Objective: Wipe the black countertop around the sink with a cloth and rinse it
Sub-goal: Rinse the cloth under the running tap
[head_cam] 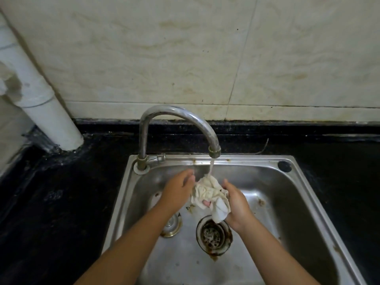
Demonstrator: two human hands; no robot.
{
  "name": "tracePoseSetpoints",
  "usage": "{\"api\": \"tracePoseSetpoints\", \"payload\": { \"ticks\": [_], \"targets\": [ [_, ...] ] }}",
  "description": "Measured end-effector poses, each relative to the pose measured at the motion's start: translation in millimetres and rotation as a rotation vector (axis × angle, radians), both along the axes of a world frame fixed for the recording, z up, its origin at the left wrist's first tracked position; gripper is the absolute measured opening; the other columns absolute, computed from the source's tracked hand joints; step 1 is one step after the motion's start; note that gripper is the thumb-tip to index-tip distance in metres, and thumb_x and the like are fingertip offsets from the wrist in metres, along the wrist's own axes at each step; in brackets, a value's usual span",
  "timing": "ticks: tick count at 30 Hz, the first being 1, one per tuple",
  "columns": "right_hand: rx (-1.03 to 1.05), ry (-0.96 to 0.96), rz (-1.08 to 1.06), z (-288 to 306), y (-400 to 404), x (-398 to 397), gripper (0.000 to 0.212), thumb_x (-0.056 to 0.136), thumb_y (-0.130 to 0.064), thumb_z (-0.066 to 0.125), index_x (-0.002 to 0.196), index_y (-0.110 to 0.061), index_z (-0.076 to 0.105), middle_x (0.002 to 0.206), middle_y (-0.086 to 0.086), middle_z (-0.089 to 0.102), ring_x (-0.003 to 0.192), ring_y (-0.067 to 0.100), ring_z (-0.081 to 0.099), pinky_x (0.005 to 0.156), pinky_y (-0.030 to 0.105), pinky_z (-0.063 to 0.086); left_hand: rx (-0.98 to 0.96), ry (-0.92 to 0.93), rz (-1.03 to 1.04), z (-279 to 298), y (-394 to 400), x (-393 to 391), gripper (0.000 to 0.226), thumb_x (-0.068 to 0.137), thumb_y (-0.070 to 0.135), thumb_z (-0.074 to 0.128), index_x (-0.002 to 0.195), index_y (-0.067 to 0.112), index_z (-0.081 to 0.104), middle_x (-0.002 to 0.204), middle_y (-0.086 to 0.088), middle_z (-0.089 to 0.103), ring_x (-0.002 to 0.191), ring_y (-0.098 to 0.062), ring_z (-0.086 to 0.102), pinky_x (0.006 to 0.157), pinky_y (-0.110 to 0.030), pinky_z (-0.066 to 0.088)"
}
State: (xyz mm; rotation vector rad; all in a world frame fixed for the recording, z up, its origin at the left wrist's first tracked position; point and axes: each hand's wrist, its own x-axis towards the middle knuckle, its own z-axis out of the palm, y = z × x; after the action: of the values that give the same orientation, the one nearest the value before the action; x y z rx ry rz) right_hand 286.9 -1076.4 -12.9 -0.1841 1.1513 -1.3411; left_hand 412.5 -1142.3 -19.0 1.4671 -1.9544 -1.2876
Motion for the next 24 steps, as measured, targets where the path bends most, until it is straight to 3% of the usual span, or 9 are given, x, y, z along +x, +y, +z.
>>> {"api": "tracePoseSetpoints", "payload": {
  "ticks": [3, 5, 8, 11, 14, 17, 19, 24],
  "targets": [
    [0.032, 0.108, 0.016, -2.9, 3.0, -6.6, 0.044, 0.099, -0.027, 0.033, 0.094, 0.008, 0.060, 0.086, 0.024, 0.069, 0.077, 0.029, 0.065, 0.078, 0.041, 0.049, 0.481, 0.249, 0.099, -1.4, -7.4, -14.1, 0.033, 0.096, 0.022, 0.045, 0.127, 0.014, 0.048, 0.125, -0.010, 0.055, 0.111, -0.023, 0.054, 0.095, -0.035, 0.044],
    [0.046, 0.201, 0.000, -3.5, 2.8, -12.7, 0.039, 0.099, -0.025, 0.035, 0.088, 0.006, 0.057, 0.086, 0.027, 0.064, 0.075, 0.030, 0.061, 0.073, 0.039, 0.049, 0.599, 0.311, 0.101, -1.1, -8.3, -19.5, 0.031, 0.092, 0.013, 0.051, 0.122, 0.008, 0.051, 0.106, -0.010, 0.060, 0.093, -0.021, 0.059, 0.078, -0.030, 0.051],
    [0.067, 0.358, -0.040, -3.4, 1.3, -23.3, 0.039, 0.098, -0.025, 0.037, 0.069, -0.003, 0.053, 0.071, 0.020, 0.056, 0.066, 0.025, 0.055, 0.064, 0.034, 0.044, 0.673, 0.460, 0.098, 6.1, -6.3, -25.5, 0.021, 0.089, -0.001, 0.051, 0.110, -0.002, 0.056, 0.089, -0.010, 0.063, 0.077, -0.018, 0.062, 0.060, -0.023, 0.055],
    [0.109, 0.436, -0.033, -3.0, 2.9, -31.8, 0.039, 0.098, -0.028, 0.038, 0.073, -0.005, 0.058, 0.070, 0.013, 0.062, 0.066, 0.022, 0.057, 0.062, 0.031, 0.045, 0.640, 0.580, 0.191, 11.2, -8.2, -31.8, 0.018, 0.090, -0.006, 0.046, 0.102, 0.002, 0.057, 0.086, -0.010, 0.062, 0.076, -0.018, 0.061, 0.066, -0.026, 0.054],
    [0.154, 0.457, 0.037, -6.0, 7.9, -37.6, 0.027, 0.096, -0.031, 0.044, 0.088, -0.012, 0.063, 0.086, 0.008, 0.067, 0.081, 0.022, 0.061, 0.076, 0.036, 0.048, 0.490, 0.539, 0.246, 12.5, -11.2, -37.4, 0.017, 0.089, -0.005, 0.048, 0.100, 0.002, 0.059, 0.081, -0.006, 0.060, 0.074, -0.018, 0.057, 0.069, -0.030, 0.049],
    [0.111, 0.490, 0.114, -4.9, 11.0, -37.4, 0.008, 0.090, -0.020, 0.056, 0.097, -0.017, 0.060, 0.091, 0.003, 0.063, 0.081, 0.017, 0.059, 0.074, 0.031, 0.047, 0.392, 0.506, 0.232, 17.2, -12.8, -38.0, 0.017, 0.088, -0.004, 0.052, 0.102, 0.000, 0.061, 0.082, -0.005, 0.061, 0.077, -0.021, 0.057, 0.066, -0.029, 0.048],
    [0.057, 0.496, 0.116, -3.1, 8.7, -36.6, 0.015, 0.087, -0.009, 0.059, 0.101, -0.013, 0.062, 0.090, 0.003, 0.065, 0.079, 0.017, 0.061, 0.071, 0.028, 0.049, 0.365, 0.524, 0.199, 21.5, -13.4, -34.9, 0.018, 0.088, -0.005, 0.051, 0.096, 0.007, 0.060, 0.085, -0.005, 0.060, 0.076, -0.017, 0.057, 0.061, -0.024, 0.050],
    [0.090, 0.593, 0.051, 4.0, 0.2, -36.0, 0.012, 0.091, -0.011, 0.055, 0.097, -0.010, 0.065, 0.083, 0.005, 0.068, 0.076, 0.018, 0.063, 0.066, 0.025, 0.052, 0.426, 0.501, 0.126, 21.3, -18.1, -23.6, 0.048, 0.078, -0.026, 0.039, 0.112, 0.005, 0.051, 0.089, -0.004, 0.056, 0.082, -0.017, 0.056, 0.062, -0.027, 0.050]
  ]
}}
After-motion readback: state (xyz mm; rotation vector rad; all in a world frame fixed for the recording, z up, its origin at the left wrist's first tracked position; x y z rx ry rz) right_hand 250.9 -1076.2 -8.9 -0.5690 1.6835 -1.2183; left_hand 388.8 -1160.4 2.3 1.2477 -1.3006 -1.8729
